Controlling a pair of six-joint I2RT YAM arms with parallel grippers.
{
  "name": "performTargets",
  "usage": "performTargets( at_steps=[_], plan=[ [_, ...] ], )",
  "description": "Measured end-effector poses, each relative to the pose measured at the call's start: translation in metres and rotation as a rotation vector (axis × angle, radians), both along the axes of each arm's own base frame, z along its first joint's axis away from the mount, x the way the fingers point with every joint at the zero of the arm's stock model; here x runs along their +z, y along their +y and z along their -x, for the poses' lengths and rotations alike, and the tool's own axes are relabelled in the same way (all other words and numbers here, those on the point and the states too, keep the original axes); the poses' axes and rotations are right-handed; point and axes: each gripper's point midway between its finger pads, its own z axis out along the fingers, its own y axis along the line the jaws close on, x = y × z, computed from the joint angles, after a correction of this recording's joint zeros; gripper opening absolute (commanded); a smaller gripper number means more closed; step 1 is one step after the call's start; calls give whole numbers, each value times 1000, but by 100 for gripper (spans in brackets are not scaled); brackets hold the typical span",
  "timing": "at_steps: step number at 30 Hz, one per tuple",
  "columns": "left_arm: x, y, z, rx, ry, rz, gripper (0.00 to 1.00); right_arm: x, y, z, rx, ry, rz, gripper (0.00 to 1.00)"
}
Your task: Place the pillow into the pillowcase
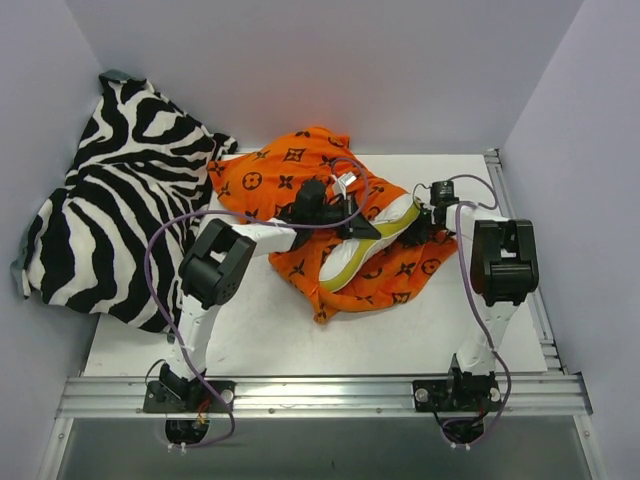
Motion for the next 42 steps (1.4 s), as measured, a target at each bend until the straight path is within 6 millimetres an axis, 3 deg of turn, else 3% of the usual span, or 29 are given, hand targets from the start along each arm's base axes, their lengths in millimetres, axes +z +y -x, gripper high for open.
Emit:
performTargets(
  at_steps=[2,5,9,12,16,19,25,30,34,37,38,41,42],
  plan=[
    [-3,6,-2,7,-15,-41,0,3,-6,10,31,0,-20,0],
    [-17,19,-12,23,-72,-170,0,23,-33,36,37,6,-69,0],
    [-20,26,-29,29,-227,-352,0,84,-67,63,40,-100,-138,0],
    [-14,22,-30,-5,-358,-444,0,125,-71,75,88,-215,-173,0],
    [-24,15,-6,-132,-464,-503,9,131,-63,86,146,-221,-216,0],
    [-33,11,14,-239,-543,-527,4,125,-60,90,163,-185,-244,0],
    [-47,1,46,-382,-661,-569,0,138,-64,65,178,-185,-274,0],
    [-59,-3,45,-380,-651,-589,0,170,-63,57,201,-252,-301,0],
    [-75,-2,35,-348,-560,-610,0,189,-55,74,226,-295,-320,0],
    [-78,3,34,-355,-482,-581,20,200,-49,98,266,-315,-310,0],
    [-74,5,36,-360,-463,-556,33,201,-48,105,283,-320,-300,0],
    [-55,21,46,-388,-418,-468,54,193,-48,121,329,-310,-284,0],
    [-47,26,48,-395,-416,-448,56,187,-48,125,344,-297,-282,0]
  ],
)
